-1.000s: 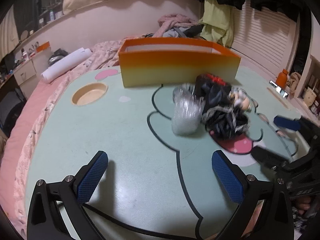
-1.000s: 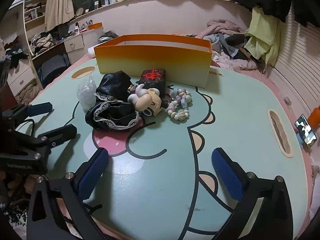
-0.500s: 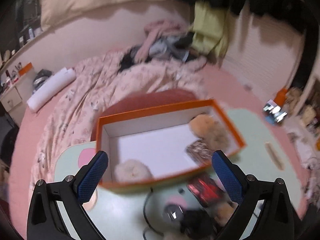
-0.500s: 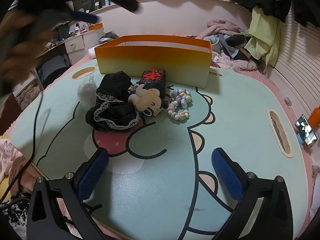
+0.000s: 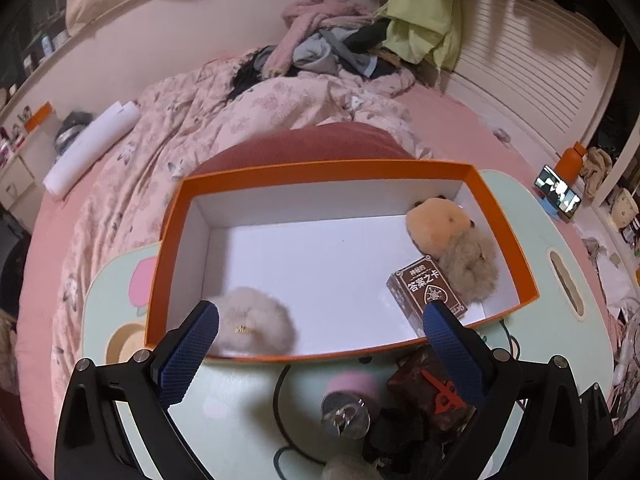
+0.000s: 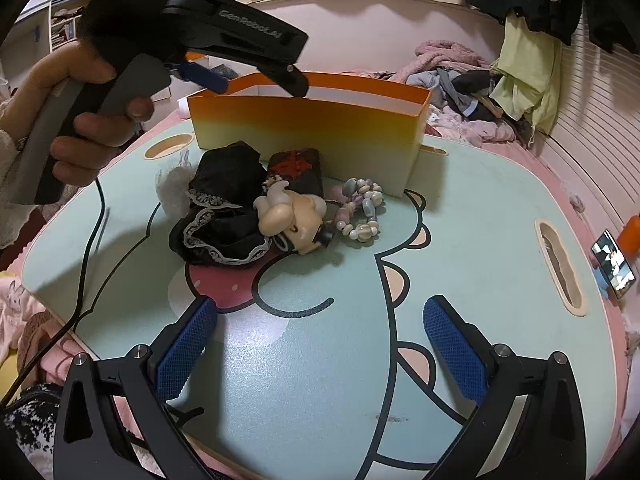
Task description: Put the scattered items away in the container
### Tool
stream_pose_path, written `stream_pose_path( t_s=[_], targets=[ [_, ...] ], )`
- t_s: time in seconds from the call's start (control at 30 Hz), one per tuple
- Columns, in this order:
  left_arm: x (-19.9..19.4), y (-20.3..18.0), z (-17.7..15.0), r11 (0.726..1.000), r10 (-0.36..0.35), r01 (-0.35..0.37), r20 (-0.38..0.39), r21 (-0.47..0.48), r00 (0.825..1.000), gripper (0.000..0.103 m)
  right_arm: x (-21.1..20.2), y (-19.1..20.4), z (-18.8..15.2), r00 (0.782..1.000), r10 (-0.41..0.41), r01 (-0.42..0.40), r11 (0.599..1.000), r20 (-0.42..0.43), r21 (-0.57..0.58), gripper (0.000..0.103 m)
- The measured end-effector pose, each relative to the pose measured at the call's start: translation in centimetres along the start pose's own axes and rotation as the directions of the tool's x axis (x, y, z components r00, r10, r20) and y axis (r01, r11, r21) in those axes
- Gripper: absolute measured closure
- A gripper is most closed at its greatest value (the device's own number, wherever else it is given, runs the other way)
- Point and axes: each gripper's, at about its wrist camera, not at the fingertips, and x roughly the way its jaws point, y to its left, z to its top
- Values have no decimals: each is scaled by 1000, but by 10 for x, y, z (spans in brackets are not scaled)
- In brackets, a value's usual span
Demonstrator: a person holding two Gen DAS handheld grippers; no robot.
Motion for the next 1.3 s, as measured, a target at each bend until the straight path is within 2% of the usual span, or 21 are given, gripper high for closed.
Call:
stream_pose_path(
  t_s=[0.17,0.3,0.4,0.47,0.53,0.57,0.63,0.83,0.93,1.07,1.1,1.17,1.2,1.27,1.3],
  targets=[
    [-8,-3,-5,999,29,-29,1,37,1000,0,0,0,0,1000,1,-1,1000,1,0,0],
    [-13,5,3,994,96,-98,51,46,994,0,0,0,0,1000,1,-1,1000,0,0,0],
    [-17,22,12,996,85,-86,71,9,994,1,0,0,0,1000,1,-1,1000,0,0,0],
    [-13,33,13,997,73,-71,42,-31,996,1,0,0,0,1000,1,-1,1000,0,0,0],
    [-5,39,7,998,55,-56,-30,-41,998,1,0,0,0,1000,4,-4,1000,0,-3,0],
    [-3,40,4,998,54,-56,-48,-38,997,1,0,0,0,1000,4,-4,1000,0,-3,0],
    [-7,38,-3,998,63,-64,-32,-23,997,1,1,0,0,1000,5,-5,1000,0,-4,0],
    [-16,37,-16,999,17,-20,-59,-46,998,1,1,0,0,1000,6,-6,1000,0,-4,0],
    [-19,35,-18,998,24,-28,-72,-52,997,1,1,0,0,1000,6,-6,1000,0,-4,0],
    [-36,20,-5,998,-16,17,12,-53,1000,1,1,-1,0,1000,6,-6,1000,0,-5,0],
    [-37,15,-1,999,-28,28,13,-42,1000,1,1,-1,0,1000,6,-6,1000,0,-5,0],
    [-31,-4,9,997,-76,76,-18,11,997,1,1,-1,0,1000,7,-7,1000,0,-5,0],
    [-22,-14,14,994,-104,106,-60,30,993,1,1,-1,0,1000,7,-7,1000,0,-5,0],
    [4,-28,21,987,-155,160,-162,20,975,4,1,0,0,1000,7,-7,1000,1,-5,0],
    [14,-32,23,985,-171,175,-202,2,964,11,1,0,0,1000,7,-6,1000,0,-5,0]
  ],
)
